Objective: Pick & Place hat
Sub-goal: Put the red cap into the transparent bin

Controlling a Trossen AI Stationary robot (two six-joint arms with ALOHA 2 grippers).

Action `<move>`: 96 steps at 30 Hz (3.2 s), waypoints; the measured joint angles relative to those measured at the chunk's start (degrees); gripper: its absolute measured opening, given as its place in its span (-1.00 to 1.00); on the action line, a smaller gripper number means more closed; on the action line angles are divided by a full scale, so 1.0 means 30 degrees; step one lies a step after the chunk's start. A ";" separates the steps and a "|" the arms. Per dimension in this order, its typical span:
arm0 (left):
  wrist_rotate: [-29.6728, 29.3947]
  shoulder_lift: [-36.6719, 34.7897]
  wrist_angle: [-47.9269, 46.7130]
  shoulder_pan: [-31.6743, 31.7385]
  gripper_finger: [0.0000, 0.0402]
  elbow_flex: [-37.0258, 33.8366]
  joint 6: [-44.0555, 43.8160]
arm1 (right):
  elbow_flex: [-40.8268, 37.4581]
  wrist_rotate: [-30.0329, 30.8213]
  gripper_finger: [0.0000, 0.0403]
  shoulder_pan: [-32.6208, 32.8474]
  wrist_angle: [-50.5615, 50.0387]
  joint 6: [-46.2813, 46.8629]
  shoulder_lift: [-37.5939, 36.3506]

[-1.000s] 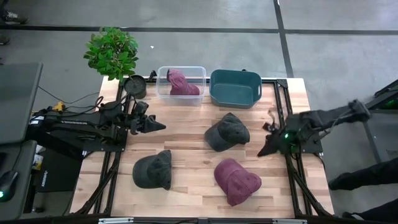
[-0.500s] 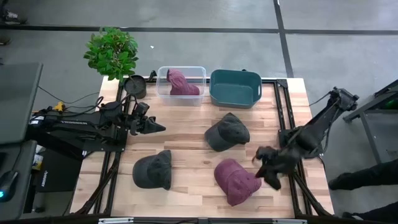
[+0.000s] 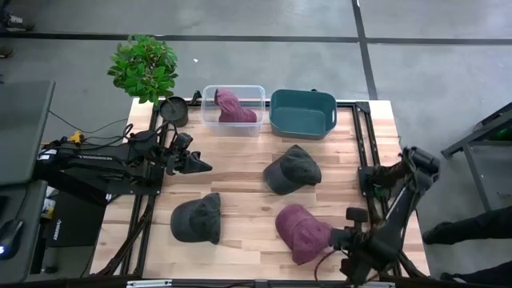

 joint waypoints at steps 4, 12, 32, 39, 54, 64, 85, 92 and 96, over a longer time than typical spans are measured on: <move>-0.0180 0.0000 0.0012 -0.0006 -1.00 0.0006 -0.0758 | 0.0440 0.0501 -1.00 0.0993 -0.0635 0.0000 0.0856; -0.0799 0.0007 0.0152 -0.0003 -1.00 0.0006 -0.1222 | -0.0525 0.0563 -1.00 0.1956 0.0174 0.0109 0.0949; -0.0794 0.0007 -0.0002 -0.0006 -1.00 0.0006 -0.1237 | -0.2255 0.3856 -0.15 0.2081 0.5718 -0.5691 0.0949; -0.0602 0.0007 -0.0008 0.0000 -1.00 0.0006 -0.1237 | -0.2255 0.5938 0.15 0.2088 0.6117 -0.6664 0.0949; -0.0134 0.0007 -0.0053 0.0000 -1.00 0.0013 -0.1237 | -0.3230 0.7354 0.20 0.1564 0.6428 -1.0010 0.0949; -0.0073 0.0007 -0.0054 0.0000 -1.00 0.0020 -0.1244 | -0.5213 0.8057 0.20 0.1367 0.7567 -1.0076 0.0949; -0.0168 0.0007 -0.0053 -0.0006 -1.00 0.0020 -0.1302 | -0.4988 0.6226 -0.49 0.0310 0.8028 -0.8563 0.0291; -0.0188 0.0007 -0.0053 0.0000 -1.00 0.0020 -0.1310 | -0.3427 0.5822 -0.95 0.0229 0.6955 -0.6873 -0.0122; -0.0204 0.0007 -0.0053 -0.0004 -1.00 0.0020 -0.1310 | -0.2319 0.5790 -0.91 -0.0160 0.5784 -0.4844 -0.0122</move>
